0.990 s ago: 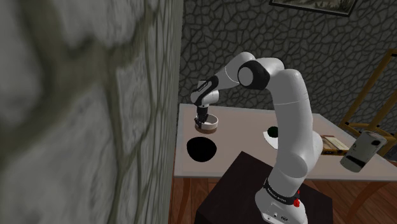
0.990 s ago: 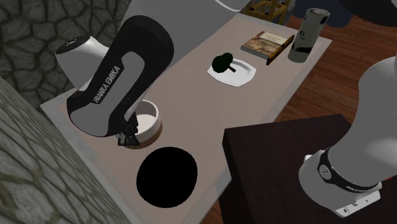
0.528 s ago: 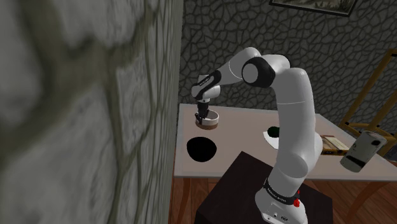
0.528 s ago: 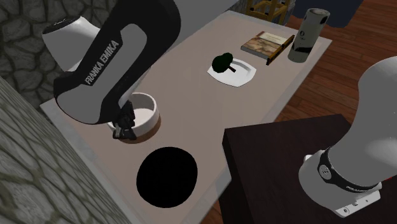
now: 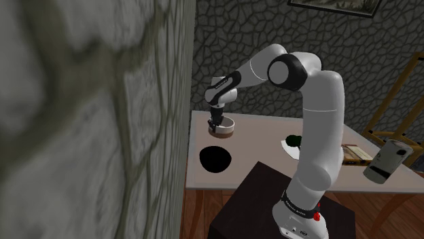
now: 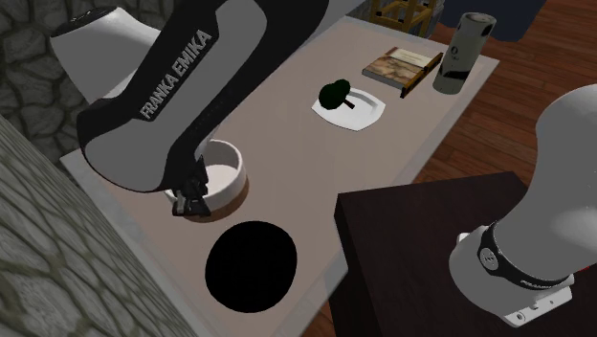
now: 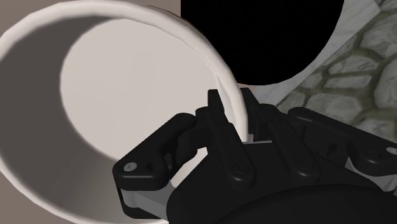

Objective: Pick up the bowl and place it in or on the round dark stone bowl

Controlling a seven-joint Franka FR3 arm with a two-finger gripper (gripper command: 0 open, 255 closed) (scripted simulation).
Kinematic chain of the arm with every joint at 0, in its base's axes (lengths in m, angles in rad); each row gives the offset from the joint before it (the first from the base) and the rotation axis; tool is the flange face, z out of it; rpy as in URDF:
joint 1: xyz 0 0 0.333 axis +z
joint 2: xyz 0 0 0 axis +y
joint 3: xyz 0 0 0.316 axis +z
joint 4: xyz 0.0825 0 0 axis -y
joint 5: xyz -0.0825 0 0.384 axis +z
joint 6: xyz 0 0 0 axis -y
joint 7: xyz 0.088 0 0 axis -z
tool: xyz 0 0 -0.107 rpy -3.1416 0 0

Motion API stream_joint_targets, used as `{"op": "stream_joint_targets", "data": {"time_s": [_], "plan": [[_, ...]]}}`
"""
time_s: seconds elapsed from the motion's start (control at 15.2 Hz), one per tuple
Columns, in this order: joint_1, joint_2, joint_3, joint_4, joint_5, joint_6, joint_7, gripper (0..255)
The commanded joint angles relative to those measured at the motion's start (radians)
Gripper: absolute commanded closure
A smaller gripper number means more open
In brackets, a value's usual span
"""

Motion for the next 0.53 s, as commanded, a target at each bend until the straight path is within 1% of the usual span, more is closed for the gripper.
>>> {"op": "stream_joint_targets", "data": {"time_s": [0.0, 0.46], "plan": [[0.027, -0.046, 0.006, -0.069, -0.009, 0.025, 0.036, 255], [0.124, -0.215, 0.043, -0.289, -0.045, 0.082, 0.186, 255]]}}
